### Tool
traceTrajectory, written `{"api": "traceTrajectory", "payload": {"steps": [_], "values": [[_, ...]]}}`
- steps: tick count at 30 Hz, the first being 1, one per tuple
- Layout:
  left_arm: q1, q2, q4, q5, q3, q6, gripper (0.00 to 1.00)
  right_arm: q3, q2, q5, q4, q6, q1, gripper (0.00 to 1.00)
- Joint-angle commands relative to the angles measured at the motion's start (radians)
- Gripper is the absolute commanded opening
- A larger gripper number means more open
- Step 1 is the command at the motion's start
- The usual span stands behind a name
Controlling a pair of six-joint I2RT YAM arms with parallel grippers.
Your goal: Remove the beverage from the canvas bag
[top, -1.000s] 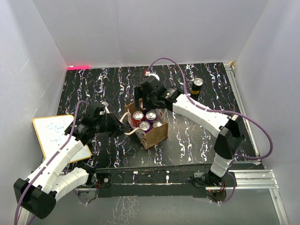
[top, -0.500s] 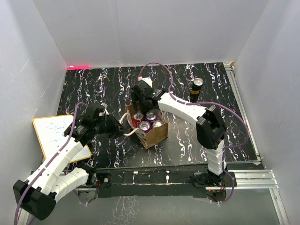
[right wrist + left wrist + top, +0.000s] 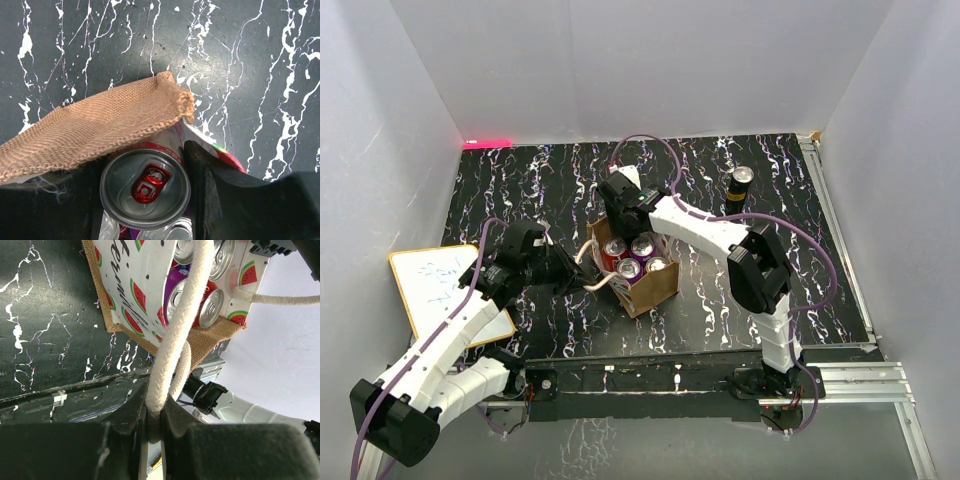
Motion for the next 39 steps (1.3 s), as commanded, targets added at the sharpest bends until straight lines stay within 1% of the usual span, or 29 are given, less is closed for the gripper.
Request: {"api": "traceTrajectory", "payload": {"steps": [1,3,6,10,11,15,16,20,24,26,29,31,35,37,39], "values": [[0.004,-0.007,-0.002,0.002,-0.004,-0.01,0.0,0.092,-0.004,-0.02,-0.01,-0.03,-0.003,0.41],[0.004,-0.011,-0.002,-0.003,-0.009,-0.011,0.0,0.132,-0.016,-0.042,-0.027,-0.037,-0.002,0.38],[0.004,-0.013,0.009,-0.007,-0.017,-0.016,0.0,0.177,-0.046,-0.053,-0.052,-0.043,-0.003,0.31],[0.004,-0.01,0.03,0.0,-0.032,-0.018,0.0,0.179,-0.125,-0.098,-0.044,-0.059,-0.006,0.28],[0.004,-0.009,0.033,0.002,-0.036,-0.016,0.0,0.174,-0.147,-0.119,-0.037,-0.064,-0.008,0.26],[0.004,-0.005,0.041,0.009,-0.043,-0.007,0.0,0.122,-0.242,-0.189,-0.007,-0.048,-0.032,0.11],[0.004,-0.003,0.043,0.013,-0.045,-0.003,0.0,0.105,-0.266,-0.215,0.002,-0.04,-0.044,0.08],[0.004,0.008,0.054,0.033,-0.049,0.01,0.0,0.016,-0.381,-0.346,0.061,0.002,-0.114,0.08],[0.004,0.029,0.056,0.055,-0.042,0.033,0.0,-0.136,-0.507,-0.644,0.216,0.08,-0.251,0.08],[0.004,0.039,0.051,0.064,-0.034,0.043,0.0,-0.184,-0.552,-0.751,0.275,0.124,-0.318,0.08],[0.005,0.047,0.041,0.074,-0.023,0.057,0.0,-0.22,-0.603,-0.858,0.334,0.16,-0.401,0.07],[0.004,0.053,0.03,0.083,-0.016,0.07,0.0,-0.208,-0.624,-0.888,0.34,0.164,-0.446,0.08],[0.004,0.066,0.008,0.095,-0.006,0.098,0.0,-0.165,-0.657,-0.902,0.303,0.139,-0.52,0.08],[0.004,0.073,0.001,0.106,-0.002,0.109,0.0,-0.155,-0.682,-0.863,0.261,0.112,-0.55,0.08],[0.004,0.083,-0.006,0.116,0.004,0.124,0.0,-0.165,-0.715,-0.784,0.216,0.074,-0.568,0.08]]}}
